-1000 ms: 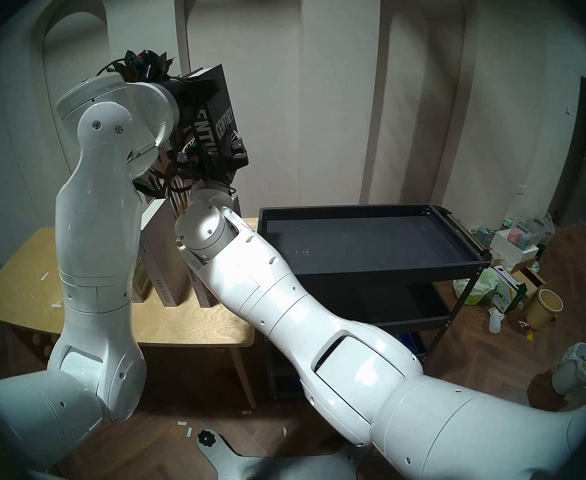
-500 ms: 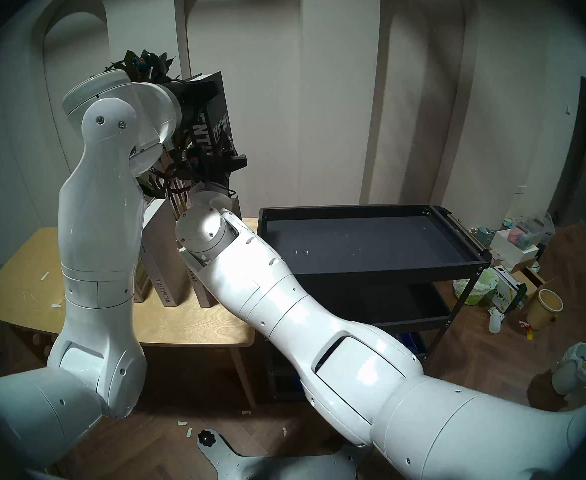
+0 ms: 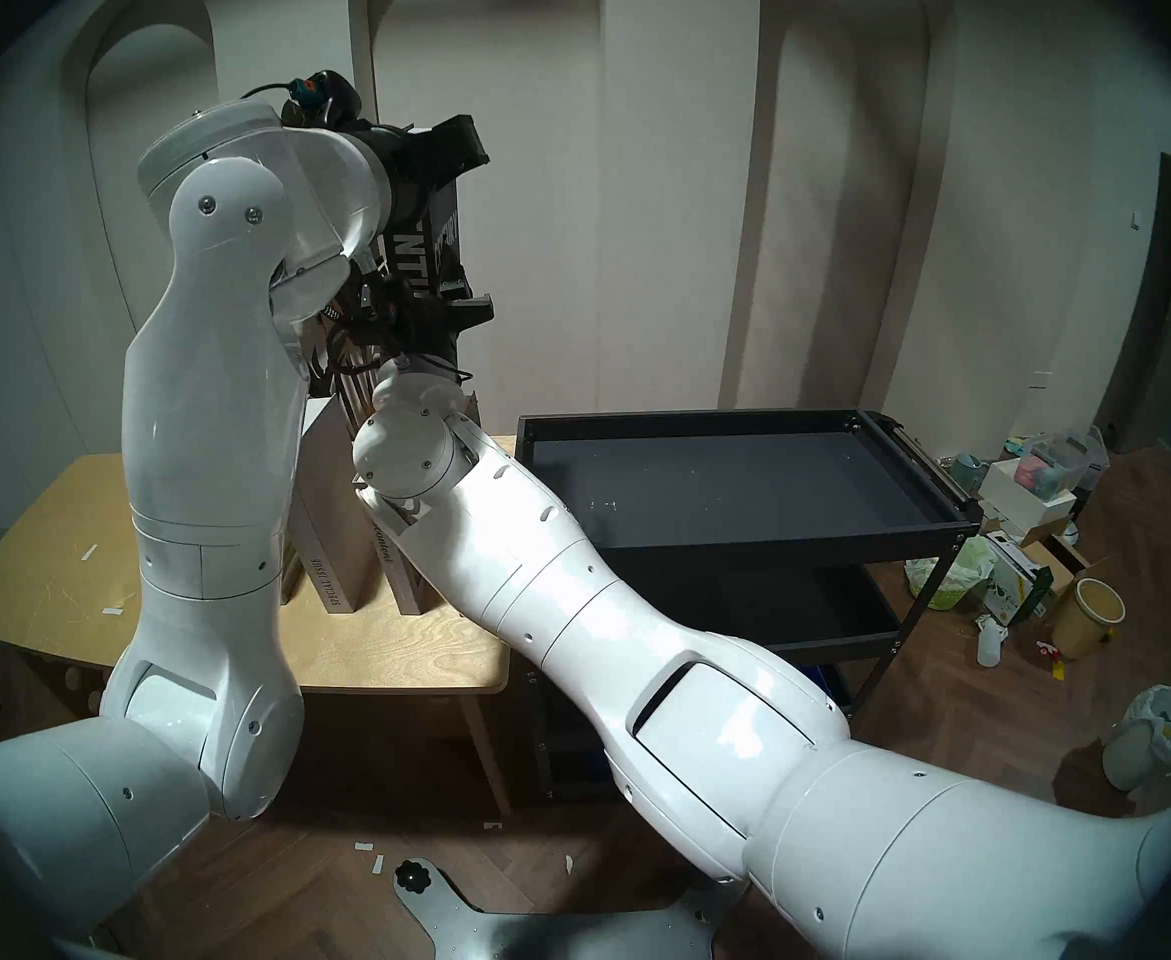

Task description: Move the books from the display table onto the shelf, standing them upright with spines facing out and tallest at one end

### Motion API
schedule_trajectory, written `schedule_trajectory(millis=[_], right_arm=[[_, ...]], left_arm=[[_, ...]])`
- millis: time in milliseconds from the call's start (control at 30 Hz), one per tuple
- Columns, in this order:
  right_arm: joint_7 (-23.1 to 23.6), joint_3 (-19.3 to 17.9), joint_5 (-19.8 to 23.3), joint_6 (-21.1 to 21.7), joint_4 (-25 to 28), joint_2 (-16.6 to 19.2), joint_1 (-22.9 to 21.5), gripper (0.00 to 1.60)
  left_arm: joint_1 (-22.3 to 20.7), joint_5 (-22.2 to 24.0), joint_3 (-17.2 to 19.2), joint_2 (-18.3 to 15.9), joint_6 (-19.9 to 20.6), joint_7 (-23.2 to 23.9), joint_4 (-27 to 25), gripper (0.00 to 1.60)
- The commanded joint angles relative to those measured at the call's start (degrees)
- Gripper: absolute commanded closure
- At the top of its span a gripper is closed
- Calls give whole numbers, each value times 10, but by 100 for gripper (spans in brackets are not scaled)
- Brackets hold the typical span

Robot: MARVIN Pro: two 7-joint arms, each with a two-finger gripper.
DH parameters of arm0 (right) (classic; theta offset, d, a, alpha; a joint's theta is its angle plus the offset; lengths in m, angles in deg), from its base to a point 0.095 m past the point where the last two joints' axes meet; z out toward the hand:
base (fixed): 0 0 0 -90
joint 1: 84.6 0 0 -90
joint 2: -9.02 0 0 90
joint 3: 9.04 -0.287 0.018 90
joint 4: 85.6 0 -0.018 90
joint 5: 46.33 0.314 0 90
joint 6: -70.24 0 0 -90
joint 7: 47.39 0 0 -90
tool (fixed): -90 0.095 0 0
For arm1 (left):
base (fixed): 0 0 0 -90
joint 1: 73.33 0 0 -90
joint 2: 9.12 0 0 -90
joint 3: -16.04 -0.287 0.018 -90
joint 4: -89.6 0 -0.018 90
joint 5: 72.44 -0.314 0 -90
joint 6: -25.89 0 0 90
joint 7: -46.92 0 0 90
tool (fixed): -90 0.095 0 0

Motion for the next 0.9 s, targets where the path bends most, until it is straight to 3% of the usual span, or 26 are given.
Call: schedule_trajectory(millis=[0,33,133,167,433,700,867], right_arm=[[0,11,-5,-5,5,-21,-19,160],[0,10,-5,-7,4,-18,-20,160],[-7,12,-4,-8,4,-22,-24,160],[-7,10,-4,-10,1,-14,-26,160],[-16,8,-4,-4,-10,-13,-47,160],[-44,-19,-3,29,-40,-23,-70,160],[-55,-41,-1,43,-53,-15,-84,160]], left_arm=[[-70,14,-26,51,-17,9,-48,0],[-58,14,-25,54,-20,8,-59,0],[-88,14,-33,63,-25,1,-60,0],[-69,14,-30,65,-29,1,-72,0],[-114,22,-30,84,-52,-9,-54,0],[-156,12,-8,125,-69,-13,-50,0],[-179,-1,4,126,-64,-10,-70,0]])
